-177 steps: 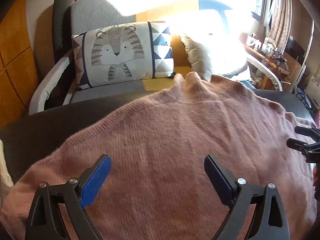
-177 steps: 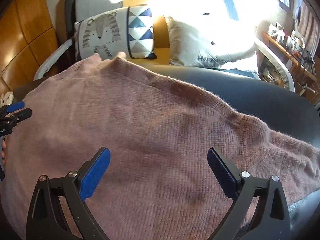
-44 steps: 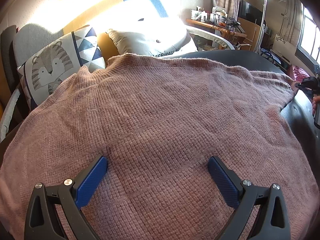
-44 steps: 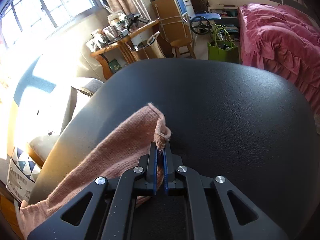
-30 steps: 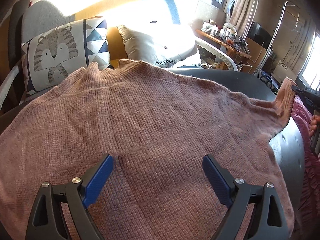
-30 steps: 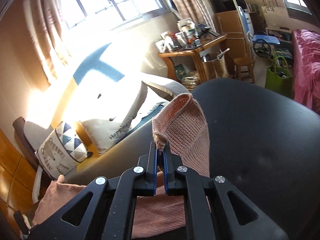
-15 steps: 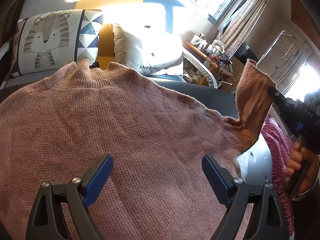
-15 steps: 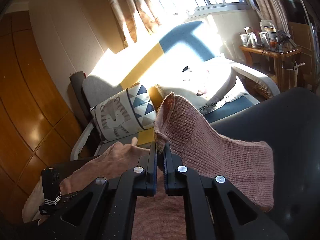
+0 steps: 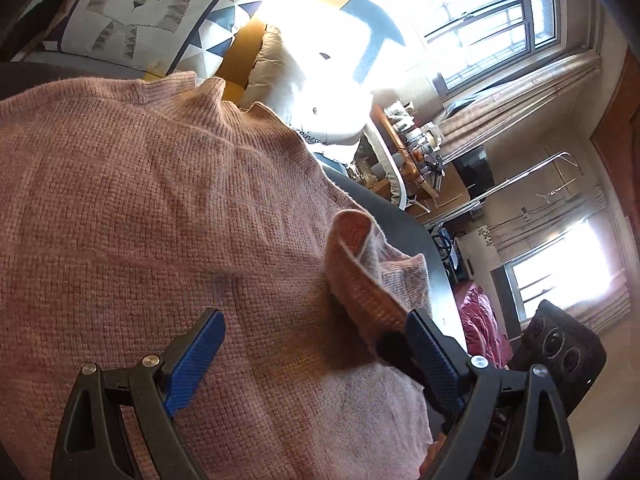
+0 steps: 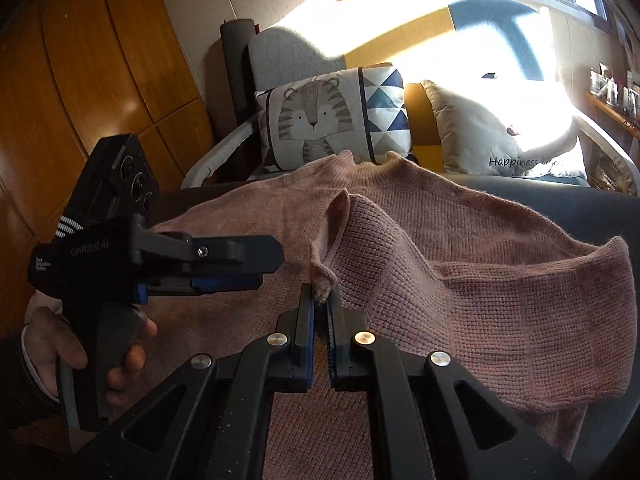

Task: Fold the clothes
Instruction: 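Carry the lifted sleeve with the right gripper across the sweater body, then grasp the sleeve cuff with the left gripper while the right gripper releases it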

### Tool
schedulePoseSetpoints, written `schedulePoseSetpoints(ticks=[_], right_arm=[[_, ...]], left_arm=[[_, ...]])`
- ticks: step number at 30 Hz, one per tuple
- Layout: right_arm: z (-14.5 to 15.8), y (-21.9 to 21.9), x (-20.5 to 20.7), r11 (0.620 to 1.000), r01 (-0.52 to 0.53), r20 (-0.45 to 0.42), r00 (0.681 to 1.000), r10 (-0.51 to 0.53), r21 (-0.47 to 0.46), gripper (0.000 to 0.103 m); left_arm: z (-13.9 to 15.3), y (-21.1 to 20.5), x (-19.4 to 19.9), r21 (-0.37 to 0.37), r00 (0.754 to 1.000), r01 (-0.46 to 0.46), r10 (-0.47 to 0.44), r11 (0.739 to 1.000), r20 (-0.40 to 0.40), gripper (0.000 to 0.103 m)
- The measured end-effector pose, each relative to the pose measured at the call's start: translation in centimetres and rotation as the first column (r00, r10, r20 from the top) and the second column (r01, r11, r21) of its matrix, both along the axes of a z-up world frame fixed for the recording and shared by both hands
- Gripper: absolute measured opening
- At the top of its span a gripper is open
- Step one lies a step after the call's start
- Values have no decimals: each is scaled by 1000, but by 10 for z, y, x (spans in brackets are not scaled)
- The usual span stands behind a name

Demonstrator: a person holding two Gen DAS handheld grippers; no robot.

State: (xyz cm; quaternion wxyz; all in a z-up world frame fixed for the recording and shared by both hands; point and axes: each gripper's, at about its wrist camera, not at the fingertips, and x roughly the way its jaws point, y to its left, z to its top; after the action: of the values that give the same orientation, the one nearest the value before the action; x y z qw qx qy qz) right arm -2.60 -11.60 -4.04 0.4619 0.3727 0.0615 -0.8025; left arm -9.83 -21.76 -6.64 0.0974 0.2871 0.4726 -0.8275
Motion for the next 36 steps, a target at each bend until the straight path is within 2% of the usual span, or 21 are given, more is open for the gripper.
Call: schedulePoseSetpoints(ticks=[2,5,7,9,10,13,16,20,23,26,27,30,32,33,36], right_arm=[[-6,-3,3,1000,-10,0,1000,10,18,5],[-14,-4,8,999,-36,4,999,36,41,19],[-14,0,15,998,-57,6,998,56,35,49],[-6,11,24,999,-53,-21,998,53,1,66],[-3,16,26,999,-45,-31,998,45,-4,71],[4,28,29,1000,-11,-56,998,11,-3,71],[1,41,28,999,33,-33,999,-33,-6,71],[-3,55,32,998,58,-3,998,-58,-23,71],[-6,59,34,997,69,7,998,-69,-26,71],[-8,64,32,996,86,21,996,-85,-31,71],[-9,65,32,995,92,25,995,-92,-33,71],[-10,68,31,994,104,31,994,-103,-28,71],[-12,69,30,994,110,34,993,-109,-25,71],[-12,70,30,993,114,36,993,-114,-23,71],[-12,73,30,991,129,32,991,-129,-21,71]], left_arm=[[2,2,-8,13,1000,25,-25,1000,-5,94],[3,5,-19,26,999,51,-51,998,-6,94],[3,6,-25,16,999,50,-50,999,16,94],[0,6,-29,12,998,45,-45,999,42,94],[-2,5,-31,25,998,41,-42,999,45,94],[-10,2,-34,64,997,22,-27,998,70,94],[-15,4,-36,67,995,4,-11,998,96,94],[-10,-2,-40,-27,990,-45,48,999,132,94],[-11,-11,-49,-32,988,-56,60,998,141,93],[-10,-11,-60,-60,992,-11,19,998,125,93],[-10,-9,-64,-74,993,13,-4,997,122,90],[-11,3,-76,-108,987,87,-71,990,146,69],[-14,9,-80,-116,983,118,-99,986,154,60],[-15,10,-81,-113,982,126,-107,986,158,52],[-19,8,-79,-92,979,129,-112,987,169,17]])
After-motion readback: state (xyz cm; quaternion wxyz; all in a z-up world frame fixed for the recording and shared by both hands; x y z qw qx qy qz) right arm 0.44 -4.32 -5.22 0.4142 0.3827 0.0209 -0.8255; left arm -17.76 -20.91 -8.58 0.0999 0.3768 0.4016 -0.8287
